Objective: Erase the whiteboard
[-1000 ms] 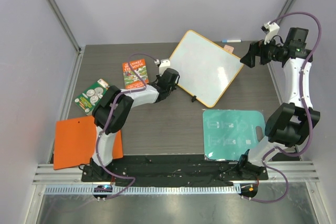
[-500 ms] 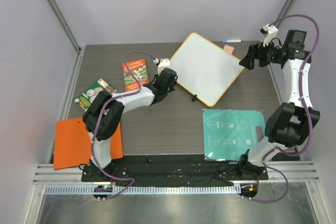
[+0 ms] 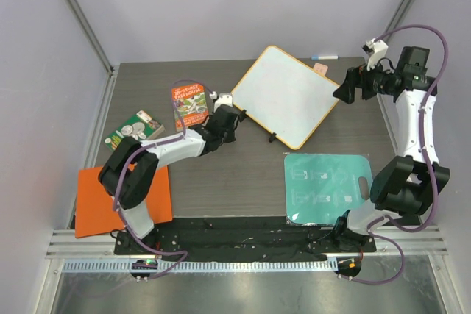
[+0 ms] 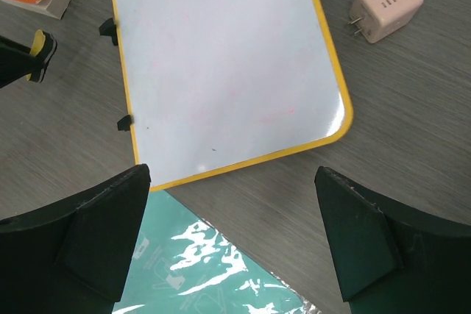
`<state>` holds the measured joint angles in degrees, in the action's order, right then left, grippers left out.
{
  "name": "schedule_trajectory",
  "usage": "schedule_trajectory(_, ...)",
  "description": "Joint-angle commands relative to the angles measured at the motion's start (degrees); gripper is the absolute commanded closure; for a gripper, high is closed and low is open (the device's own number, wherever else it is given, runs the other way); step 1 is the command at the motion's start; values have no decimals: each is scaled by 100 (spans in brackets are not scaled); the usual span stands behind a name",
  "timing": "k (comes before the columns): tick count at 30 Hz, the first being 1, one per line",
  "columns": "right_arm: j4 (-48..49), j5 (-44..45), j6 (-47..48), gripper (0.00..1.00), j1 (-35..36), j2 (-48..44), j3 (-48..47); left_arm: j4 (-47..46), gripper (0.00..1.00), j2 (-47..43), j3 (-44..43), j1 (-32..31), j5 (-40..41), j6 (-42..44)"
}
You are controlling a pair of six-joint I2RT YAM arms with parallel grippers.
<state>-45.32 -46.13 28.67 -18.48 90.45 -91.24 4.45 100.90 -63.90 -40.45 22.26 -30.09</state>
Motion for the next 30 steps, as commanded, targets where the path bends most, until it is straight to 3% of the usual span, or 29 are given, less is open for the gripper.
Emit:
schedule_trajectory(1,-231,103,192,0,274,-484,333,276,55,-430,403,-16,-512,134)
schedule_trajectory(2,-240,130,218,0,310,-563,431,276,37,-596,509,-7,-564,135)
schedule_trajectory(5,-302,96,245,0,494,-810,809,354,19,-948,826,-7,-714,187)
schedule_trajectory(12,-337,218,245,1,1004,-1276,1504,750,4,-1844,1318,-16,-538,301)
schedule_trajectory(17,-319,104,96,0,1074,-1434,1697,777,0,-2250,1547,-16,-899,328)
schedule_trajectory(25,-346,86,34,0,1110,-1698,1925,1215,0,-2497,1750,37,-811,-14)
schedule_trajectory(30,-346,60,25,0,1110,-1768,2022,2190,0,-2145,1591,-446,661,-313)
